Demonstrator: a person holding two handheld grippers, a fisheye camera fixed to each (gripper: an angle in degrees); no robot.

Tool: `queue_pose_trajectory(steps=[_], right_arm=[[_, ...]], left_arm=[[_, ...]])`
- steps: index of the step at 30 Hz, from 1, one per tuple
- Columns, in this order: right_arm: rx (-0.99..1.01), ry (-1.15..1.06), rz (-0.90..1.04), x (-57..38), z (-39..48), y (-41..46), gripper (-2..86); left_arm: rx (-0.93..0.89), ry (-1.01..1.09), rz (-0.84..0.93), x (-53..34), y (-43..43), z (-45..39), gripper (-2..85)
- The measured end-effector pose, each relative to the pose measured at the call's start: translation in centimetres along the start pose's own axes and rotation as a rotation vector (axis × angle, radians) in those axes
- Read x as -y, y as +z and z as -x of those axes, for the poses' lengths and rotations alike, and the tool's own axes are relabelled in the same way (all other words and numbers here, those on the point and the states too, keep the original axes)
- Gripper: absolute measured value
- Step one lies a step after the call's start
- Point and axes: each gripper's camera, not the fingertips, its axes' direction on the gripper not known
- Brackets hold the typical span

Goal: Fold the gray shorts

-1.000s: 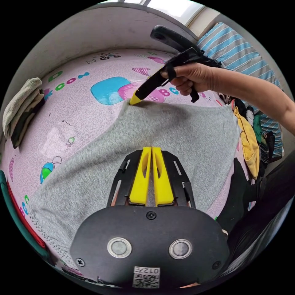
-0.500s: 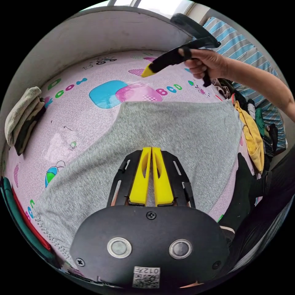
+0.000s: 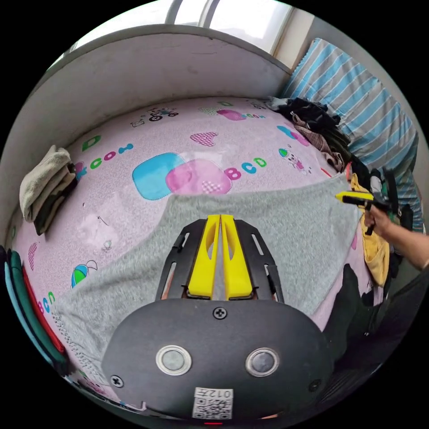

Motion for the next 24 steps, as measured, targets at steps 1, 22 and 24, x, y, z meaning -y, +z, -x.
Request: queue_pose_trajectory(steps=[1, 22, 24], right_arm=[[-0.056, 0.015, -0.003, -0.7, -0.2, 0.1, -0.9], [-0.054, 0.209, -0.142, -8.2, -8.5, -14.9, -0.9], [-0.149, 0.303, -0.15, -10.8, -11.7, -18.1, -0.9]], left_arm=[[-0.004, -0.029, 0.006, 1.4, -0.2, -0.2, 0.5], [0.095, 0.029, 0.055, 15.0, -10.4, -12.6, 0.5], [0.053, 0.087, 0.063, 16.1, -11.5, -15.6, 0.5]])
